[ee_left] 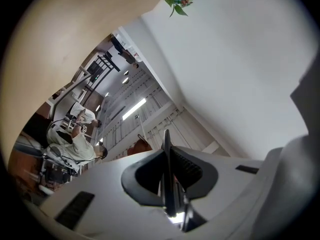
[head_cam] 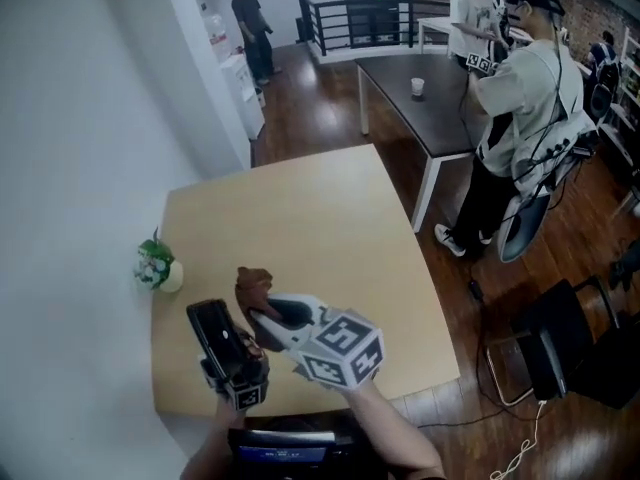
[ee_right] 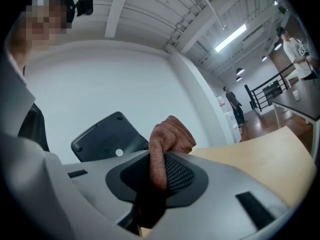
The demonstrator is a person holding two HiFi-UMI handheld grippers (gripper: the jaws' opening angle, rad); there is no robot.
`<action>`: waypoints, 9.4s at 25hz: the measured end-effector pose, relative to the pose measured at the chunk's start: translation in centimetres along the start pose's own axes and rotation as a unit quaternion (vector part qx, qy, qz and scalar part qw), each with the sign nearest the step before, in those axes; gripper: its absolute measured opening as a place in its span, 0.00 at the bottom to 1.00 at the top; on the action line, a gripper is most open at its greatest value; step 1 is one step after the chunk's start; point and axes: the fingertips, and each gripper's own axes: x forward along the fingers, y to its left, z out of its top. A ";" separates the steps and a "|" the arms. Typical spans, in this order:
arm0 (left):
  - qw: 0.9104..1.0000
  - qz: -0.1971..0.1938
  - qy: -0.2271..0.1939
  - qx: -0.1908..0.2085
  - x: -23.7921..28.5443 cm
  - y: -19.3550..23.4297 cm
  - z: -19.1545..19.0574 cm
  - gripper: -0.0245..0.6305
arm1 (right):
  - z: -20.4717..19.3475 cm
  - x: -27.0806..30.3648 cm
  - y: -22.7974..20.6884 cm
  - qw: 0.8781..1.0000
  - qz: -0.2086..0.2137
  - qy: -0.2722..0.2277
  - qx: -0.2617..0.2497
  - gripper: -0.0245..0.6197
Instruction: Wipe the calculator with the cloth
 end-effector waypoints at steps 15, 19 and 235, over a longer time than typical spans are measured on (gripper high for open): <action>0.999 0.002 -0.044 -0.002 -0.3 -1.0 0.6 0.10 | 2.5 1.8 8.2 0.990 0.130 -0.047 -0.035 0.17; 0.999 0.003 -0.048 0.011 -0.6 -1.5 1.3 0.10 | -1.0 2.2 4.3 0.999 0.047 0.006 -0.026 0.17; 0.922 0.322 -0.030 0.215 -2.9 6.8 3.6 0.13 | -1.8 -9.7 -6.9 0.967 -0.204 0.004 -0.149 0.17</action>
